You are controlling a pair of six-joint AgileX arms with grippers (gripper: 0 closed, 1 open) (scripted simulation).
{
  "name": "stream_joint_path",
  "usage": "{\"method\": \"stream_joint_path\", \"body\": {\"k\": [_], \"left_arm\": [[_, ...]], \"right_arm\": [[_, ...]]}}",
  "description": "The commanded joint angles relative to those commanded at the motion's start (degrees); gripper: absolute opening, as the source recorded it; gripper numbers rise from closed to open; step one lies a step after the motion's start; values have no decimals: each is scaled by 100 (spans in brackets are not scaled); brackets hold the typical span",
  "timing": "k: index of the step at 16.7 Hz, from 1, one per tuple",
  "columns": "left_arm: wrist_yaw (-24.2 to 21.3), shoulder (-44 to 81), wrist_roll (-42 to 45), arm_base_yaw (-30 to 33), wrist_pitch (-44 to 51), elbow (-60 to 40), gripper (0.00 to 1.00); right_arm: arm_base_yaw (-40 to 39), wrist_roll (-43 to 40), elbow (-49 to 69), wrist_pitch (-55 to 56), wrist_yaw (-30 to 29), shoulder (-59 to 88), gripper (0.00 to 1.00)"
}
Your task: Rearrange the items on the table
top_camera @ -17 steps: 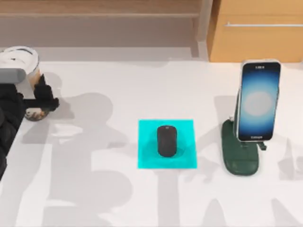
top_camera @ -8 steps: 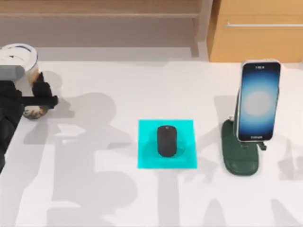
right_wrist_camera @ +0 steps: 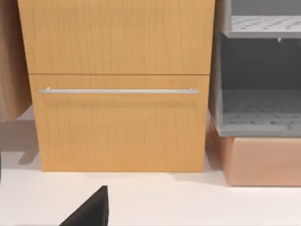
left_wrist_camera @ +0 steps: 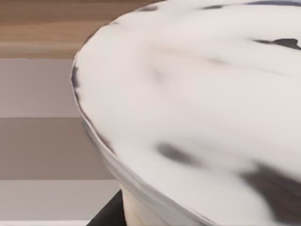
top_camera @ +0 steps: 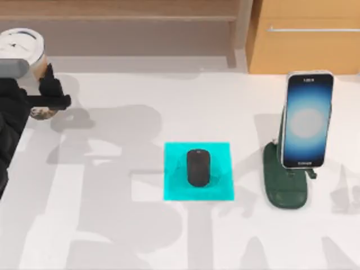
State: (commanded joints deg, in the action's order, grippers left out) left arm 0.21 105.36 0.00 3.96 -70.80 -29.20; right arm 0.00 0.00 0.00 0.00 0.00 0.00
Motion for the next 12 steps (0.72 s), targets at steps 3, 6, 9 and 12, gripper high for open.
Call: {"method": "stream_joint_path", "body": {"k": [3, 6, 9, 12], "left_arm": [[87, -306, -69, 325, 203, -657, 0], [223, -462, -157, 700, 703, -1483, 0], [420, -349, -237, 1032, 1479, -2395, 0], [673, -56, -297, 1289, 2407, -3326, 0]], "right_arm": [[0, 0, 0, 0, 0, 0, 100], [0, 0, 0, 0, 0, 0, 100], [0, 0, 0, 0, 0, 0, 100], [0, 0, 0, 0, 0, 0, 100]]}}
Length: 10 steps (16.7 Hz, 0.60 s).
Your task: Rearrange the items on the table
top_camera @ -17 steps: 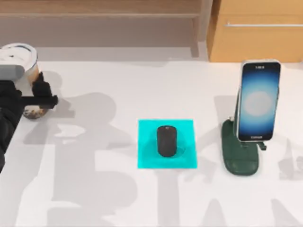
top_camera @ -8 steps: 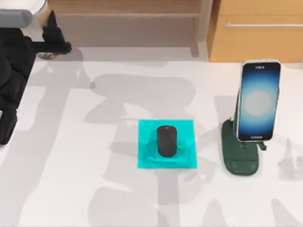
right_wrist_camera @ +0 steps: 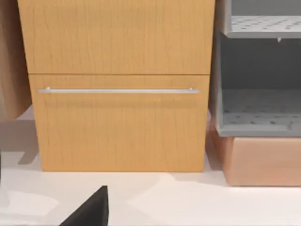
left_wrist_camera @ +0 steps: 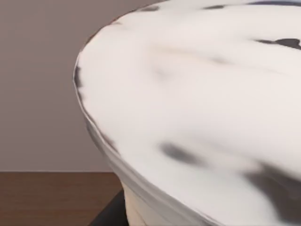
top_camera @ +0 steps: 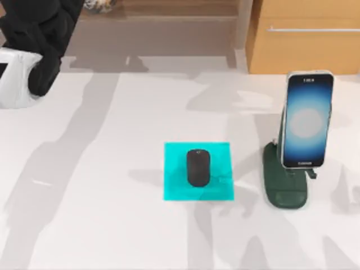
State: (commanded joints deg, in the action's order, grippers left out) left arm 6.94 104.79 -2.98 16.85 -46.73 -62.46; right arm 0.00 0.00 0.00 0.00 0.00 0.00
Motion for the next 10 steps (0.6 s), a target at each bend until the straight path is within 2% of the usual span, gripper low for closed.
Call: {"method": "stream_joint_path", "body": {"k": [10], "left_arm": [[964, 1025, -72, 456, 2854, -2530, 0]], "right_arm": [[0, 0, 0, 0, 0, 0, 100]]}}
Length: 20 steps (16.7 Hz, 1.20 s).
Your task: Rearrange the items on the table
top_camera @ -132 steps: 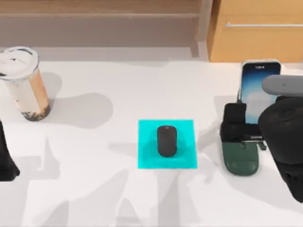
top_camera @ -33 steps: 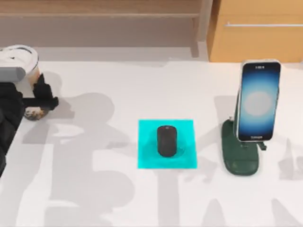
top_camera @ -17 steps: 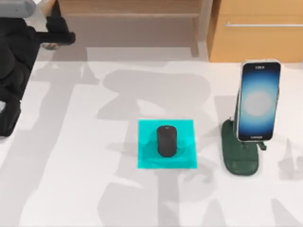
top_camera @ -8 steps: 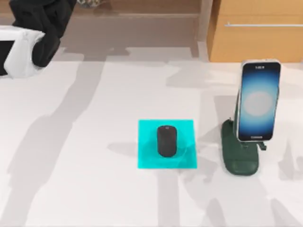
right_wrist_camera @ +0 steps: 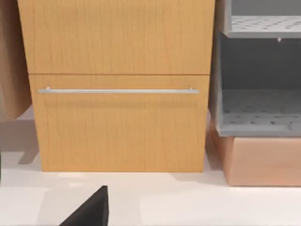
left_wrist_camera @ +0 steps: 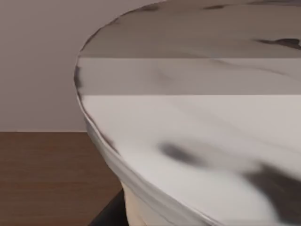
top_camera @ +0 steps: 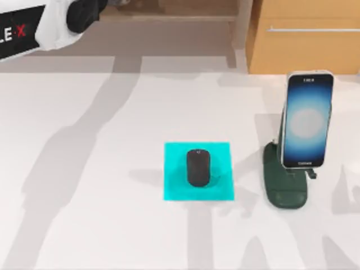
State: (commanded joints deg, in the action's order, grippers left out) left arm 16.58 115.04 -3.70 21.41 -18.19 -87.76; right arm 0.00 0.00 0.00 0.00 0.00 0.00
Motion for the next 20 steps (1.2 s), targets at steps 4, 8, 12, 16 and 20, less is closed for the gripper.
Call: {"method": "stream_joint_path", "body": {"k": [4, 8, 12, 16, 20], "left_arm": [[194, 172, 4, 42, 484, -400, 0], [202, 179, 4, 43, 503, -416, 0], [194, 104, 7, 36, 498, -362, 0], [202, 179, 4, 43, 503, -416, 0], [202, 179, 4, 43, 503, -416, 15]], "right_arm": [[0, 0, 0, 0, 0, 0, 100], [0, 0, 0, 0, 0, 0, 100], [0, 0, 0, 0, 0, 0, 100], [0, 0, 0, 0, 0, 0, 100], [0, 0, 0, 0, 0, 0, 100]]}}
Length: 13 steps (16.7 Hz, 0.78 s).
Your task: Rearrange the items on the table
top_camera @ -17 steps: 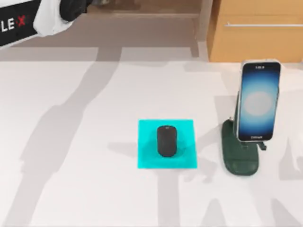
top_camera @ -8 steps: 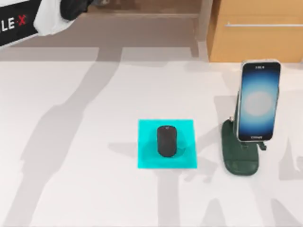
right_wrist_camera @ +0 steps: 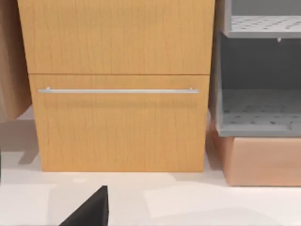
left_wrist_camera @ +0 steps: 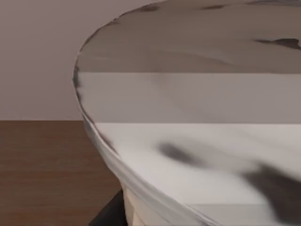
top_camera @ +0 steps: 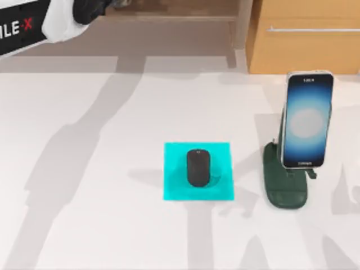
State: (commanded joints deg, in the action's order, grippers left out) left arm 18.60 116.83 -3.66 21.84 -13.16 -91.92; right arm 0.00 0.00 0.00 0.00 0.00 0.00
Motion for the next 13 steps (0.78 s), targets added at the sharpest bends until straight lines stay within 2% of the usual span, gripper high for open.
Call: {"method": "stream_joint_path", "body": {"k": [11, 13], "left_arm": [[0, 0, 0, 0, 0, 0, 98], [0, 0, 0, 0, 0, 0, 100]], "right_arm": [[0, 0, 0, 0, 0, 0, 100], [0, 0, 0, 0, 0, 0, 100]]}}
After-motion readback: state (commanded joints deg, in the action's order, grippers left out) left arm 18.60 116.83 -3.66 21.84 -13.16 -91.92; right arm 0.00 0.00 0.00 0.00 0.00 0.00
